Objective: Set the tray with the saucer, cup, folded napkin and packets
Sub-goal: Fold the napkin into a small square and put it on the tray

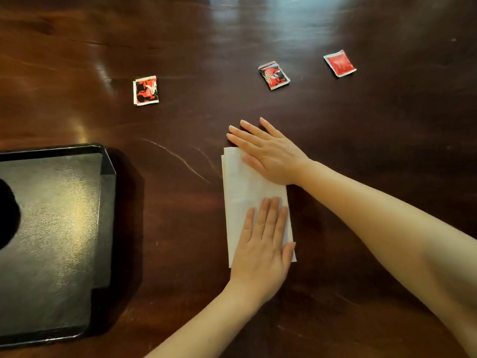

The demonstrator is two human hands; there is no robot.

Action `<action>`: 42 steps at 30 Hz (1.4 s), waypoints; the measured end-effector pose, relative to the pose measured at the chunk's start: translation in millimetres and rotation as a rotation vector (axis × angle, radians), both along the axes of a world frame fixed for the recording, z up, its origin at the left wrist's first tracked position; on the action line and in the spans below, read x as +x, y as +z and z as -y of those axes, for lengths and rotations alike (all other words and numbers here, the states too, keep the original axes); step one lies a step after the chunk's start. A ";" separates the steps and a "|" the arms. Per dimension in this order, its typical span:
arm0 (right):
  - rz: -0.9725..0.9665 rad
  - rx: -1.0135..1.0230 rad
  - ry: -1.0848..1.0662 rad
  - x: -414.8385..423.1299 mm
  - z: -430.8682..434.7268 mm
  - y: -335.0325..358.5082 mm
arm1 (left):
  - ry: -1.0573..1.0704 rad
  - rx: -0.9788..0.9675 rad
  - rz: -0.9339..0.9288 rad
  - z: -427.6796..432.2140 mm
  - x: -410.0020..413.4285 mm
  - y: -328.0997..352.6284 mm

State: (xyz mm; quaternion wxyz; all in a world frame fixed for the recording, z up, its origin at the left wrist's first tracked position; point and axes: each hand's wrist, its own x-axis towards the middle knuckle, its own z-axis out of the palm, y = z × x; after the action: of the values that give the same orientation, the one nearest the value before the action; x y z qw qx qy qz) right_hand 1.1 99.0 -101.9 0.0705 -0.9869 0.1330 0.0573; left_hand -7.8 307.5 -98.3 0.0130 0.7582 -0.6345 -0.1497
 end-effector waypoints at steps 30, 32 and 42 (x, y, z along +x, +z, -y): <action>-0.038 0.629 -0.632 -27.3 7.0 42.5 | 0.881 0.138 -1.030 81.8 117.5 47.6; -0.051 0.661 -0.641 -29.7 8.3 44.3 | 0.815 0.069 -1.083 81.1 117.2 51.3; -0.113 0.901 -0.643 -51.9 25.0 67.3 | 0.604 -0.017 -0.993 98.1 112.7 84.2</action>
State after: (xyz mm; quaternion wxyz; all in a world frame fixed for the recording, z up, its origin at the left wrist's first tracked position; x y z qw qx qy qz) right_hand -50.7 74.0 -34.6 0.4923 -0.7643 0.3935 0.1367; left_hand 104.9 209.4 -14.0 0.3573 0.7443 -0.3092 -0.4719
